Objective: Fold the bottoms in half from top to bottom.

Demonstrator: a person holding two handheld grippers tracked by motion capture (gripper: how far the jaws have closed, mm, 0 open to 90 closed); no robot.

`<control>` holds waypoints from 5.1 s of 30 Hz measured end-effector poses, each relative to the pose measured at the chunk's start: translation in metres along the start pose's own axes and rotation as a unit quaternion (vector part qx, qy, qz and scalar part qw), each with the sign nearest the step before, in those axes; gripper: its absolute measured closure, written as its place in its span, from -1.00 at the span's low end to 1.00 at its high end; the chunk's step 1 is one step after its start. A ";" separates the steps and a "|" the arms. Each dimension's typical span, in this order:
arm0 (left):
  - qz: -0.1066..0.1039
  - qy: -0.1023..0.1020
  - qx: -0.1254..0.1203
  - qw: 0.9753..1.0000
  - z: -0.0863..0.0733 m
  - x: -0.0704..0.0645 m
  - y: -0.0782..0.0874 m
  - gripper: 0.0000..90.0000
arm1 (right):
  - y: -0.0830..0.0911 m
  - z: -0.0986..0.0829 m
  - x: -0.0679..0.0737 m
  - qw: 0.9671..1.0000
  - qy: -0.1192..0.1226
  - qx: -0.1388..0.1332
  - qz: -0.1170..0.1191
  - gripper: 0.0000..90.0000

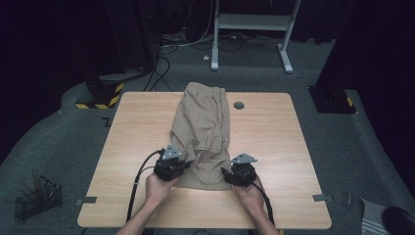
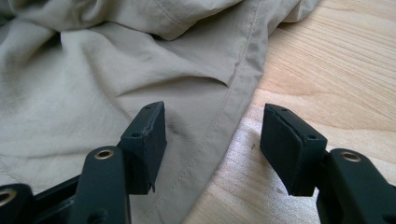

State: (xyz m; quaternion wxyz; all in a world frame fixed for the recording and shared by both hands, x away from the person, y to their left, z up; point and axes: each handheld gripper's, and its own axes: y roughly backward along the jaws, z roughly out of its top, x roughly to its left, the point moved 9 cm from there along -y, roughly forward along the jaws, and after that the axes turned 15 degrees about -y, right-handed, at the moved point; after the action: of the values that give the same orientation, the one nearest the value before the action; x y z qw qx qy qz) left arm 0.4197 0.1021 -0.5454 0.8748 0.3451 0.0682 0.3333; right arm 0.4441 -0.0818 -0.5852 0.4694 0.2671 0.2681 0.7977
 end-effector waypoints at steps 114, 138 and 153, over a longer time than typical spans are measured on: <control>0.105 0.081 0.010 0.991 -0.037 0.049 -0.025 -0.34 | 0.033 -0.013 -0.004 0.994 -0.002 0.072 0.088 0.76; 0.111 0.073 0.016 0.991 -0.037 0.048 -0.026 -0.33 | 0.040 -0.018 0.035 0.988 0.019 0.068 0.136 0.93; 0.090 0.093 0.026 0.991 -0.036 0.042 -0.010 -0.16 | 0.063 0.002 0.009 0.990 -0.049 -0.001 0.135 0.30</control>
State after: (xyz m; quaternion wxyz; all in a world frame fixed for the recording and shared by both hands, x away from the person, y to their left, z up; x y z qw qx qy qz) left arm 0.4449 0.1433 -0.5739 0.8217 0.3400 0.1264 0.4396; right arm 0.4035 -0.0996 -0.5396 0.3703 0.3390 0.2051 0.8402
